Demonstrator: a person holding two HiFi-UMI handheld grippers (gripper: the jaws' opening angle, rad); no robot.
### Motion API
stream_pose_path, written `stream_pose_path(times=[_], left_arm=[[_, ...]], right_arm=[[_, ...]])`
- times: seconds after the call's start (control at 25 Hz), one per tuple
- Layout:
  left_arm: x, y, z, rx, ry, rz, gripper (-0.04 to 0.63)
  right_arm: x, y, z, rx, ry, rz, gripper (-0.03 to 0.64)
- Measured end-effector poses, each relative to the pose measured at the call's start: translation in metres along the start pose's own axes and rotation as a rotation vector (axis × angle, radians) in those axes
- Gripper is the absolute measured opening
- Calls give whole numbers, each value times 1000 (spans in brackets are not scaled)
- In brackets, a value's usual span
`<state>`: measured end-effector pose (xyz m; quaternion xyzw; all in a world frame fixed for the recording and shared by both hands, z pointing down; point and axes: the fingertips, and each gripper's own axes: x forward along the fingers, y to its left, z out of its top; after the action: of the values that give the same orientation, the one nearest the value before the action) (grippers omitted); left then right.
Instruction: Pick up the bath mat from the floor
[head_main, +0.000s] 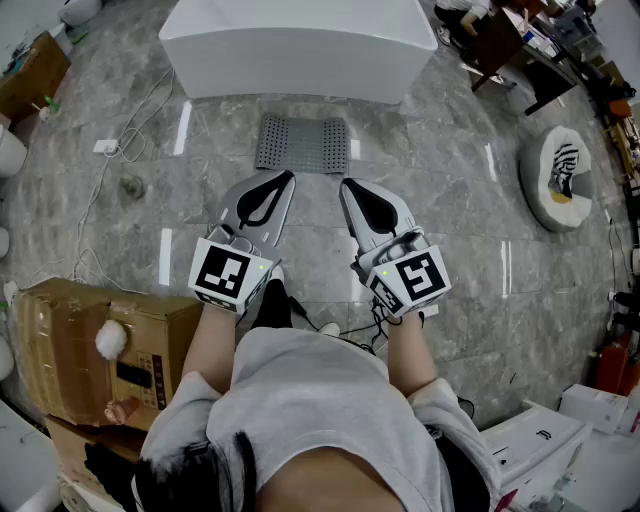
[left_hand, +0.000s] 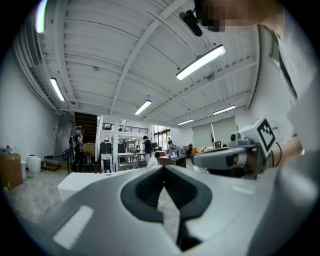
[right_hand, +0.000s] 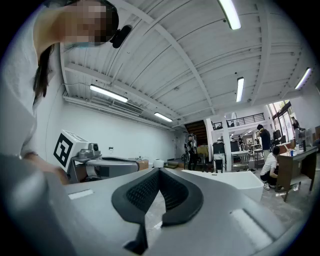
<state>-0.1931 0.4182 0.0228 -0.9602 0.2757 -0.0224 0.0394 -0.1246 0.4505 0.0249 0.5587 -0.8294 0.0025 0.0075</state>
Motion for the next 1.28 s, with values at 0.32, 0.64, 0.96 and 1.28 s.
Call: stream_pose_path(times=[0.32,0.64,0.96,1.28], left_arm=[[5,7,-1,0,1,2,0],[16,27,-11,-14,11,-3,0],[50,74,-23,-12,22,-30,0],[90,129,-31,6,14,-86,0]], right_arm=[[6,-7,-2,4,6,-12,0],[27,-14,-12,13,23,-21,0],[78,-36,-22,25,27,-51,0],[136,-65,-24,74,-5,-117,0]])
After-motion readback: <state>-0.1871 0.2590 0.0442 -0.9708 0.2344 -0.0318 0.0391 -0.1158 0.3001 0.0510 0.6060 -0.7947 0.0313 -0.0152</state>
